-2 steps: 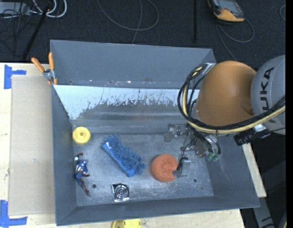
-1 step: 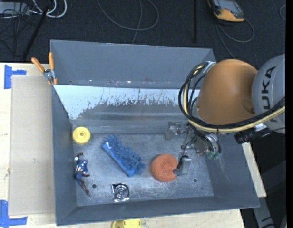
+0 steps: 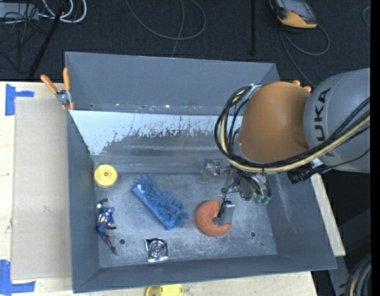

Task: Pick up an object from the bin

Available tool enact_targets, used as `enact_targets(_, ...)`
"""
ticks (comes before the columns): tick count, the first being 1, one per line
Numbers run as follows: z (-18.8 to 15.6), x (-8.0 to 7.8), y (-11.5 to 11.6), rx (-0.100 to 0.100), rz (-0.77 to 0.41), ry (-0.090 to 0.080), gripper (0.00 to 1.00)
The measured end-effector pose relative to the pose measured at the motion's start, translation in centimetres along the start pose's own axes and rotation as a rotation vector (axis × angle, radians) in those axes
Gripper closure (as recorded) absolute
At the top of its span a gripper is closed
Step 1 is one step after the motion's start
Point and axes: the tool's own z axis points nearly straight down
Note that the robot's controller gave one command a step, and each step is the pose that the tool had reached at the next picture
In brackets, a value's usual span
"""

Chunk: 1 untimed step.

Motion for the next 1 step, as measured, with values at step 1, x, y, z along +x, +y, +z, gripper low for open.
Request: enact_targets(1,4.82,0.7,1.92,-0.001,-0.051,0.006,0.0)
